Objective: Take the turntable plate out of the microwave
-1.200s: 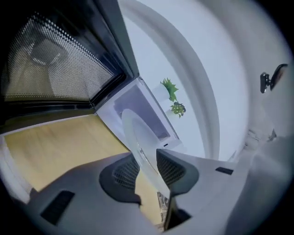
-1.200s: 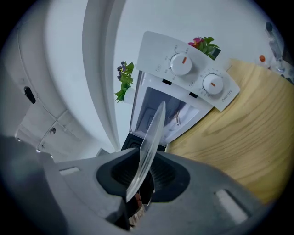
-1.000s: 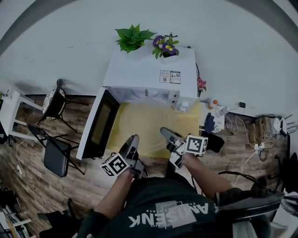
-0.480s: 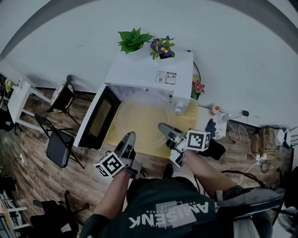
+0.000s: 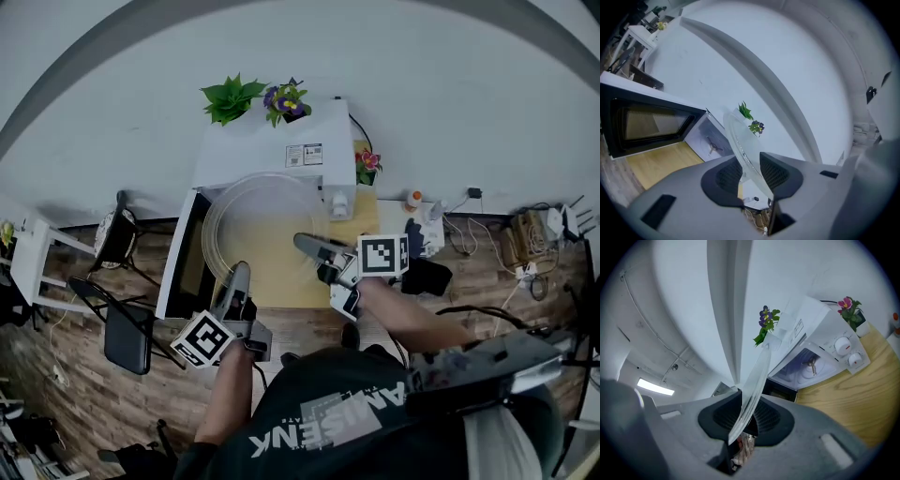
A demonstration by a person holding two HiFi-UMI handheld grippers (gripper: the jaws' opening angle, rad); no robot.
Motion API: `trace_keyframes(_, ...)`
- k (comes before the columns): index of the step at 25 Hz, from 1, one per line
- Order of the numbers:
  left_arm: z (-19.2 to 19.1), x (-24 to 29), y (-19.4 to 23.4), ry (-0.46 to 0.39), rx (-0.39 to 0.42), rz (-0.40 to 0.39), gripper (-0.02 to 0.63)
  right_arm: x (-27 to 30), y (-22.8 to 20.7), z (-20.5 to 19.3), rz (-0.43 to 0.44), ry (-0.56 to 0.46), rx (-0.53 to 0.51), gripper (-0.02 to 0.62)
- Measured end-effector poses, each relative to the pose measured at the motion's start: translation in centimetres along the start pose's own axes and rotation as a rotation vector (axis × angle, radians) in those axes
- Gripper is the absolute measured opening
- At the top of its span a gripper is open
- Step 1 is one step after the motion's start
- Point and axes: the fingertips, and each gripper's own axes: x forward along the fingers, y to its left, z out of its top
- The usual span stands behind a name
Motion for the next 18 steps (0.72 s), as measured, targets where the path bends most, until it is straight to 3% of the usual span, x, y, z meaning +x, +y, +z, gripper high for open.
trace_keyframes(18,4.5,-3.4,-1.6,0.045,0.074,-0.070,0.117,1.3,6.0,-0.5,0.003,-0.079,-0.074,0.083)
